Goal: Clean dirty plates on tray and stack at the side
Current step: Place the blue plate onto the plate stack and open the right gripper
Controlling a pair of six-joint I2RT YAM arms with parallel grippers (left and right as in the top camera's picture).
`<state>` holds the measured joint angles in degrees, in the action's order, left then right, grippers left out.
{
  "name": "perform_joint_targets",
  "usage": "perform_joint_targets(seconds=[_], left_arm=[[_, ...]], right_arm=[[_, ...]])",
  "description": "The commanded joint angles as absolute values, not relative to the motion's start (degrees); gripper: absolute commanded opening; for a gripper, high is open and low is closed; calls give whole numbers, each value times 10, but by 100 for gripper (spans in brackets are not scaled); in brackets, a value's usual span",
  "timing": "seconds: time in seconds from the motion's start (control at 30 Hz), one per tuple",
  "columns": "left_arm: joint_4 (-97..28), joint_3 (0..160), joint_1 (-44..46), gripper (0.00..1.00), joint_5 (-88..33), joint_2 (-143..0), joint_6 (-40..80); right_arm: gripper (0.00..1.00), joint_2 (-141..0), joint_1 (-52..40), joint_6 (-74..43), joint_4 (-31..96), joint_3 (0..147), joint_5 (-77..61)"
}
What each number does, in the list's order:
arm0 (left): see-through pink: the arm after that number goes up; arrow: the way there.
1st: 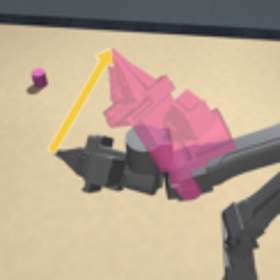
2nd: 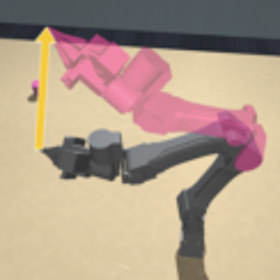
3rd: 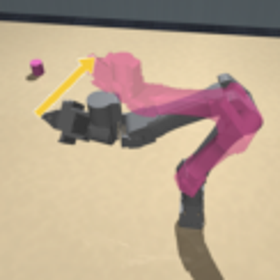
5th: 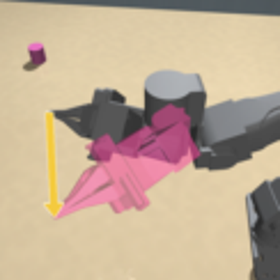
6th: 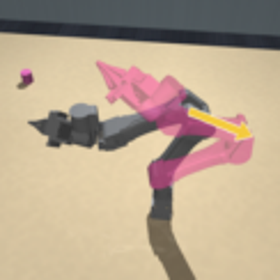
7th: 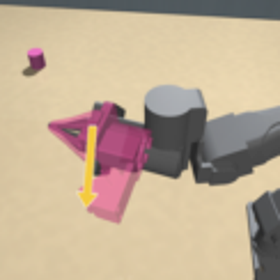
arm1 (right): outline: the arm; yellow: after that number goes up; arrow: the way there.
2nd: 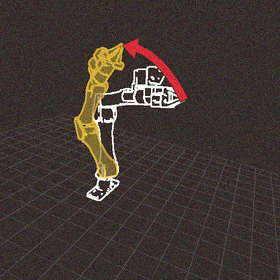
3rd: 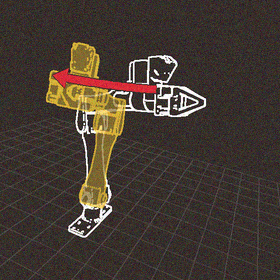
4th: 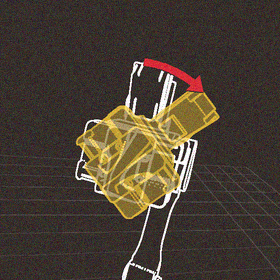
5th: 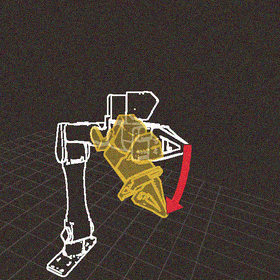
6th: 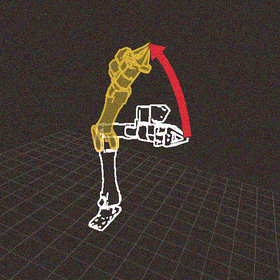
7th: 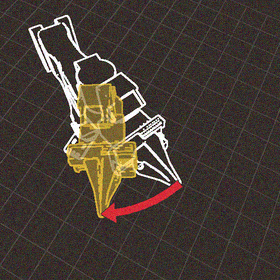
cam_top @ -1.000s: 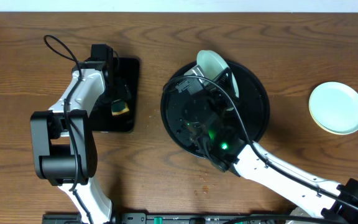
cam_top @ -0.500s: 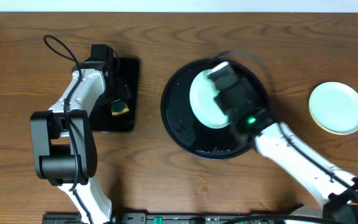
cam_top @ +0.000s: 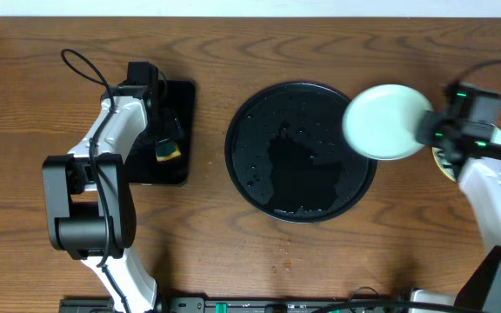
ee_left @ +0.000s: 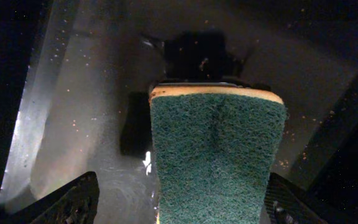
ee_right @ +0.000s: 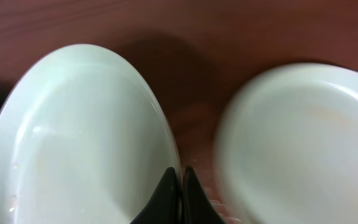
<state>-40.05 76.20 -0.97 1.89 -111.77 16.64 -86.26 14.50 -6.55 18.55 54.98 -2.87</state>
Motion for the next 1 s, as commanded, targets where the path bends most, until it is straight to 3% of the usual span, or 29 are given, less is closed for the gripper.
perform_joint_targets(seconds=[0.0, 0.23, 0.53, 0.6, 0.63, 0.67, 0.7, 0.73, 0.8, 0.97], left_arm=[[-402, 759, -11, 84, 26, -1118, 166], [-402, 759, -11, 84, 26, -1118, 166], [-402, 759, -11, 84, 26, -1118, 166], [-402, 759, -11, 84, 26, -1118, 166], [-402, 759, -11, 84, 26, -1118, 166], [-402, 759, -11, 84, 26, -1118, 166], [-402, 759, -11, 84, 26, -1118, 166], [-402, 759, -11, 84, 26, -1118, 166], [-402, 759, -11, 84, 26, -1118, 166], [-402, 759, -11, 84, 26, -1118, 166]], right_arm=[[1, -861, 230, -97, 186, 554, -50], [1, -862, 357, -124, 177, 554, -50], [2, -865, 407, -124, 162, 554, -25], [13, -865, 410, -124, 163, 554, -19], [23, -865, 410, -124, 163, 554, -20], [47, -865, 409, -124, 163, 554, -20], [59, -865, 408, -124, 163, 554, -25], [66, -865, 408, -124, 164, 554, -33], [69, -865, 408, -124, 165, 554, -66], [63, -865, 380, -117, 160, 554, -191]])
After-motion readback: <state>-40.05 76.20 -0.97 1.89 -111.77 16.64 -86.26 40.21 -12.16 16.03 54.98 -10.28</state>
